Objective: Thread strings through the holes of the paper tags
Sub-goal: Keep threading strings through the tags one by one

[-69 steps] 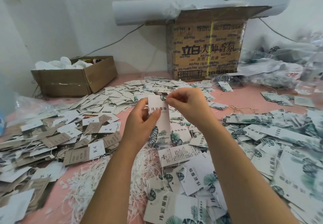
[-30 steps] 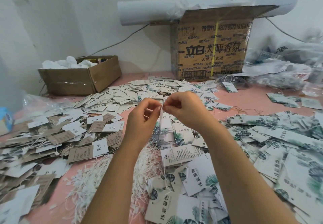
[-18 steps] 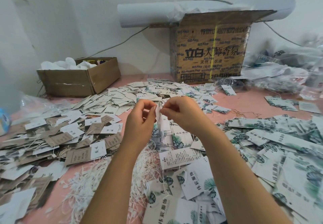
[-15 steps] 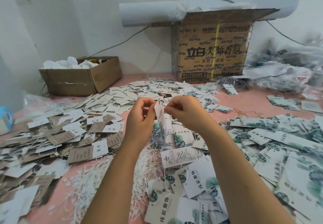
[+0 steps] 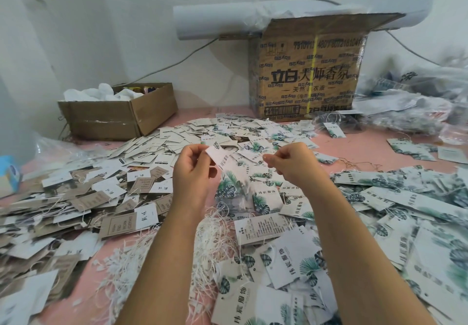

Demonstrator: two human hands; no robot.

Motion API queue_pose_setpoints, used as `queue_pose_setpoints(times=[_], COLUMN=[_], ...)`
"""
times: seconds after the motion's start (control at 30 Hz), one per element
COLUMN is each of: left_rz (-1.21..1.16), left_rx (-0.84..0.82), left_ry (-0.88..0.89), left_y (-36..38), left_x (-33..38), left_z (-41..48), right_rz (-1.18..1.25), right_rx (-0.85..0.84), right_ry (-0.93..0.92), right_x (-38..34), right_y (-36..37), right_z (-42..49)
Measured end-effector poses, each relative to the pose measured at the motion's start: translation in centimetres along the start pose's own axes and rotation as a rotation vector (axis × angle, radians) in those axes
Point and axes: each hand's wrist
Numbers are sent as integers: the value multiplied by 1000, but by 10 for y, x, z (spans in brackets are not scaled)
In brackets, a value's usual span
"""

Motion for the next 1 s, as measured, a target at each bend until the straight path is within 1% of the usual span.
queue_pose_setpoints(times=[0.13,0.33,0.4,0.5,0.57,0.67,0.73,0.8,0.9,1.0], left_rz=[-68,-344,-366,-341,-333,-270,-199,-135,-94,-83], left_rx=[1,95,138,145,82,-80,-167,-227,-302,-331], left_ry=[9,-78,-87,-78,-74,-57,-36,-26,-29,-25], left_y=[0,-1,-1,-3,-4,-2,1,5,9,11], left_x=[1,7,7,7,8,10,10,11,13,13], left_z=[0,3,4,3,2,-2,-4,-7,-10,-12], right_rz=[12,91,177,453,554,586,594,580,510,414], right_rx=[0,-40,-58,-88,-64,-41,-68,-104,-99,-95], right_ry=[23,10,-10,-26,-60,-136,-188,-251,-329,-374], right_x=[3,2,1,0,-2,-9,-15,-22,-30,-34], right_y=[-1,-3,-4,-4,-5,-4,-2,0,4,5], right_z=[-1,-2,-3,-4,-5,-7,-10,-13,-16,-18])
Point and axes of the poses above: each hand's wrist, its own z-axis towards the middle knuckle, its own y-axis out of the palm, x = y × z, and after that the axes turned 9 degrees about -z, right-handed
